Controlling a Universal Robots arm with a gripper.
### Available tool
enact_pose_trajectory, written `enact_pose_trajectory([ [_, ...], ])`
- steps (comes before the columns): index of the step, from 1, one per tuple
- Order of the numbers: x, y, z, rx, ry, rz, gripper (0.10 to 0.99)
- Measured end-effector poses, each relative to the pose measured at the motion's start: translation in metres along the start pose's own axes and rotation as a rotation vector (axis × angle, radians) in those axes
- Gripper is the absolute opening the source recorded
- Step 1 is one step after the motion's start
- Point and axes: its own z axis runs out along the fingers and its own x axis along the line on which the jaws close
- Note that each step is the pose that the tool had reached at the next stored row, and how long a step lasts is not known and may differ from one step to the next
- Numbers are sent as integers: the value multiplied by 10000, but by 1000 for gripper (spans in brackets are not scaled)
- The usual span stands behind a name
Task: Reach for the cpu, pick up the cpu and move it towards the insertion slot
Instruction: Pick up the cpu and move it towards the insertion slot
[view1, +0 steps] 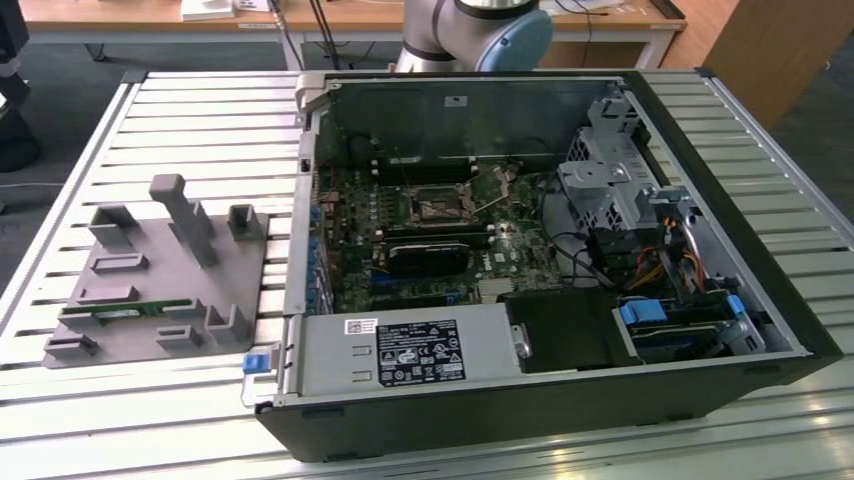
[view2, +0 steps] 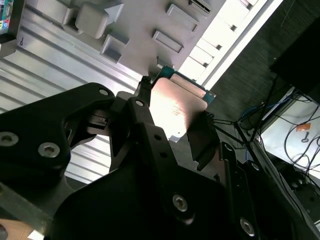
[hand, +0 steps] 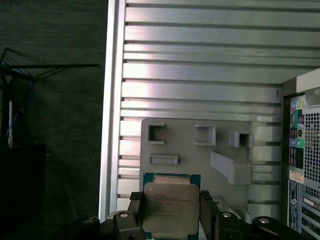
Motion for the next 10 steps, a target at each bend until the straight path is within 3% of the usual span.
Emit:
enact_pose_trajectory([
  [10, -194, -4, -3, 1, 1, 0, 541],
])
